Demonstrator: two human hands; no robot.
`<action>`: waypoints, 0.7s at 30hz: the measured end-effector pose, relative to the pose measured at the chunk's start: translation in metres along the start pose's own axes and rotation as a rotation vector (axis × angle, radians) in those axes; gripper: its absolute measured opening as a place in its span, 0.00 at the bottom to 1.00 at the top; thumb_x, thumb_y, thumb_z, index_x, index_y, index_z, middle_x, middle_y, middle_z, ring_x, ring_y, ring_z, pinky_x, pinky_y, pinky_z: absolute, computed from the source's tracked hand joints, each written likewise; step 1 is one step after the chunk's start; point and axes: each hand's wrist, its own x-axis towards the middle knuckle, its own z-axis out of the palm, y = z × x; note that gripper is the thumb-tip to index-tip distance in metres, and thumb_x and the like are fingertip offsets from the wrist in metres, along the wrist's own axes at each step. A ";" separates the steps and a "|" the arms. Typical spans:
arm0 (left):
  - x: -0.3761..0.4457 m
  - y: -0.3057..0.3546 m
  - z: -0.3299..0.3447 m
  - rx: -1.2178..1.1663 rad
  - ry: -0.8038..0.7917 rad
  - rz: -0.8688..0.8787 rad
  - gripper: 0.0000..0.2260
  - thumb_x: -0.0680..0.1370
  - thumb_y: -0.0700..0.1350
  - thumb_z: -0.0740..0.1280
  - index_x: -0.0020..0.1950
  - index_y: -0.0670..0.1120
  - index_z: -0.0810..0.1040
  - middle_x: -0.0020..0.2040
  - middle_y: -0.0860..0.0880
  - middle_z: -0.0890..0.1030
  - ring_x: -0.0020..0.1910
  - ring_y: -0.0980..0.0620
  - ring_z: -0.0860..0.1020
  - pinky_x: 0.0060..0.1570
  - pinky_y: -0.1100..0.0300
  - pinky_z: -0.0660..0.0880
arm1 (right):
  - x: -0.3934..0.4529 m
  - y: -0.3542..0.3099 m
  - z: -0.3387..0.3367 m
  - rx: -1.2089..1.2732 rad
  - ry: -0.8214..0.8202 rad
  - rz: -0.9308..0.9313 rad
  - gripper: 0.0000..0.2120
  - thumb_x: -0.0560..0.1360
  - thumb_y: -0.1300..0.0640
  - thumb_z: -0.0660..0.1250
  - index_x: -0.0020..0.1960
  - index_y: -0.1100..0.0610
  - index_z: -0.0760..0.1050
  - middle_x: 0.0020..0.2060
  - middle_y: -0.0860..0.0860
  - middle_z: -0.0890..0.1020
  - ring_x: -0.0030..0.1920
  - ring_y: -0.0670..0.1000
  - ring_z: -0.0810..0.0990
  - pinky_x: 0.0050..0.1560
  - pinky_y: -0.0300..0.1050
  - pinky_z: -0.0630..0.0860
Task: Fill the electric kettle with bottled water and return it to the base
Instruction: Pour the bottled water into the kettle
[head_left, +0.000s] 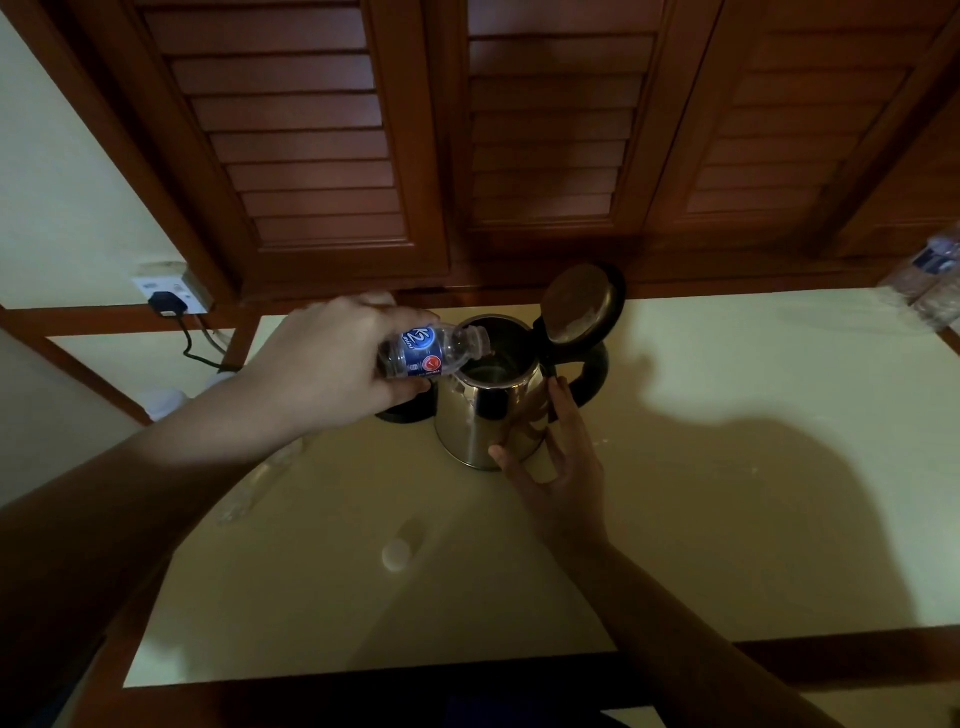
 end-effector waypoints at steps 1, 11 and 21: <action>0.000 0.000 0.000 0.008 0.001 0.002 0.32 0.71 0.59 0.76 0.74 0.60 0.73 0.56 0.56 0.78 0.52 0.47 0.81 0.47 0.52 0.78 | 0.000 0.000 0.000 0.002 0.000 0.001 0.46 0.73 0.44 0.77 0.82 0.32 0.55 0.82 0.47 0.66 0.82 0.50 0.65 0.73 0.65 0.74; 0.003 0.003 -0.005 0.061 0.008 0.024 0.32 0.71 0.58 0.76 0.74 0.59 0.74 0.56 0.55 0.78 0.51 0.46 0.81 0.44 0.53 0.76 | 0.000 0.003 0.000 0.004 0.000 -0.016 0.45 0.73 0.46 0.78 0.83 0.36 0.56 0.81 0.49 0.67 0.81 0.50 0.67 0.72 0.64 0.75; 0.006 0.007 -0.011 0.083 -0.010 0.048 0.29 0.70 0.59 0.75 0.71 0.62 0.75 0.52 0.55 0.78 0.50 0.45 0.82 0.47 0.49 0.80 | 0.000 0.005 0.000 0.030 -0.006 0.003 0.46 0.73 0.47 0.78 0.84 0.39 0.57 0.81 0.48 0.68 0.81 0.51 0.67 0.73 0.65 0.74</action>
